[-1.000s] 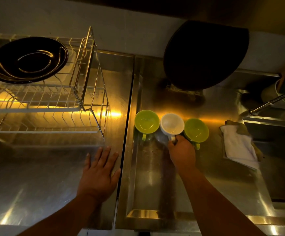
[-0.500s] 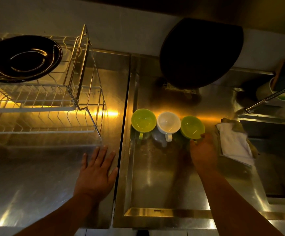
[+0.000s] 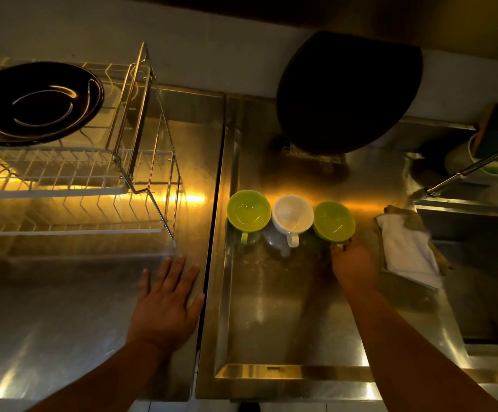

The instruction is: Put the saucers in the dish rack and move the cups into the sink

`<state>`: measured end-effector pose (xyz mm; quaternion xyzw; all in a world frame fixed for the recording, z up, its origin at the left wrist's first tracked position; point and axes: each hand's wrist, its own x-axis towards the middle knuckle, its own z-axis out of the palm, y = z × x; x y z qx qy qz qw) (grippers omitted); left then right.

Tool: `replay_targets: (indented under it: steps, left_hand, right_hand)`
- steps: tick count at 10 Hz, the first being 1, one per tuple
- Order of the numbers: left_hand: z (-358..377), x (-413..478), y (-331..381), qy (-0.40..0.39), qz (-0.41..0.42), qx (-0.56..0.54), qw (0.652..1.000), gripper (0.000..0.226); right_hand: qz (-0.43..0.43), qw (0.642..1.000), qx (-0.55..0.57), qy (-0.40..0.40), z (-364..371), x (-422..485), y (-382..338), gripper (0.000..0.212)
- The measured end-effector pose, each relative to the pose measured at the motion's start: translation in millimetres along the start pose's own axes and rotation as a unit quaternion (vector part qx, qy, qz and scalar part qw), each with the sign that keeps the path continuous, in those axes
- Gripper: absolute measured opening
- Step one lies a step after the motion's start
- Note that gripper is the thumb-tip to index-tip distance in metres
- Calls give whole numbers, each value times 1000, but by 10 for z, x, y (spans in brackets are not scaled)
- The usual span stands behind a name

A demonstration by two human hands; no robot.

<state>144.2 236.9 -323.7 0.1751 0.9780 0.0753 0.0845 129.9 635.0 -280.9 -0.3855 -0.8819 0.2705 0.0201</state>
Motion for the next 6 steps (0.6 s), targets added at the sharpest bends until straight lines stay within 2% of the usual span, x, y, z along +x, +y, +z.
replay_targets:
  steps: [2, 3, 4, 5, 6]
  left_hand:
    - [51, 6, -17, 8, 5, 6, 1000, 65]
    - [26, 9, -7, -9, 1, 15, 1000, 65]
    - [-16, -7, 5, -22, 1, 2, 1000, 65]
    - [-166, 34, -37, -60, 10, -27, 998, 67]
    - [-286, 61, -117, -120, 20, -100, 987, 70]
  right_hand:
    - [8, 1000, 6, -10, -18, -34, -16, 22]
    - [70, 996, 49, -7, -31, -294, 45, 45]
    - [78, 996, 34, -29, -74, -570, 11, 45]
    - [-3, 990, 1, -140, -202, -1045, 79, 38]
    - [-80, 974, -32, -209, -291, -1303, 169, 37]
